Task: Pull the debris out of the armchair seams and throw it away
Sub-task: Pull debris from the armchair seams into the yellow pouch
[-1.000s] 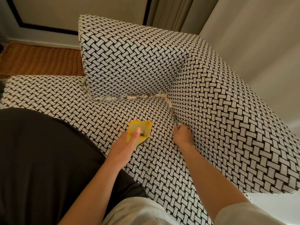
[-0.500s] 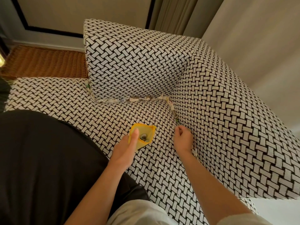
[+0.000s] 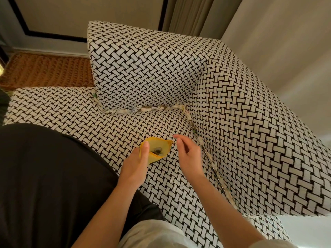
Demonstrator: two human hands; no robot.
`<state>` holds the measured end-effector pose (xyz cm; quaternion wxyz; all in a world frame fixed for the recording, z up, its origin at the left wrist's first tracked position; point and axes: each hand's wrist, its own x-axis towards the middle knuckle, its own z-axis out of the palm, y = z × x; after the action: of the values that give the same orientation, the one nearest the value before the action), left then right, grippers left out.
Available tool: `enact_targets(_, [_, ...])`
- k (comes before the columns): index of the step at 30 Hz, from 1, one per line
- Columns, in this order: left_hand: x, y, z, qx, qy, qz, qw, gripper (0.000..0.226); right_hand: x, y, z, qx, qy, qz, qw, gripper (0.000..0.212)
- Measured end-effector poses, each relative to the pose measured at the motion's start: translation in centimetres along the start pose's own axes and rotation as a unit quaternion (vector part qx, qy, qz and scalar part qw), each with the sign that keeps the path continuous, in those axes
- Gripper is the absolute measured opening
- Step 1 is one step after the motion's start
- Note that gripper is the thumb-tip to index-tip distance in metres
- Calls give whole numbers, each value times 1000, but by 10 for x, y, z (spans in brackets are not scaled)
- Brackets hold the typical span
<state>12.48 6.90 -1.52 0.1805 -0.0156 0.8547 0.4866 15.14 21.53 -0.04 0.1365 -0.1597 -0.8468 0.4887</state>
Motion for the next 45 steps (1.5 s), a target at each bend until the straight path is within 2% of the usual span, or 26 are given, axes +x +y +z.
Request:
enact_targets(4, [1, 0, 1, 17, -7, 9, 1000, 86, 15, 37, -23, -122, 57, 98, 986, 27])
enact_targets(7, [0, -2, 2, 26, -21, 17, 999, 85, 17, 60, -38, -191, 59, 147, 969, 35])
enact_targets(11, [-1, -2, 1, 30, -34, 23, 999, 81, 21, 75, -45, -251, 49, 188, 948, 30])
enact_targets(14, [-3, -2, 0, 32, -48, 24, 998, 76, 30, 80, -43, -323, 41, 199, 924, 25])
enact_targets(18, [-1, -5, 1, 37, -52, 26, 998, 84, 45, 80, -43, -367, 8, 219, 904, 22])
enact_targets(25, [-1, -7, 0, 35, -51, 24, 998, 86, 49, 74, -39, -449, 41, 187, 873, 17])
enact_targets(33, [-2, -3, -2, 18, -61, 12, 998, 83, 66, 64, -39, -509, -8, 176, 842, 18])
enact_targets(39, [-3, -3, -3, -10, -59, 4, 998, 69, 79, 57, -35, -557, -70, 177, 808, 16])
enact_targets(42, [-3, -4, -3, -14, -64, 6, 998, 73, 74, 57, -36, -541, -34, 159, 825, 13])
enact_targets(45, [-2, -4, -2, -8, -55, 12, 998, 77, 67, 48, -41, -459, 45, 115, 880, 18])
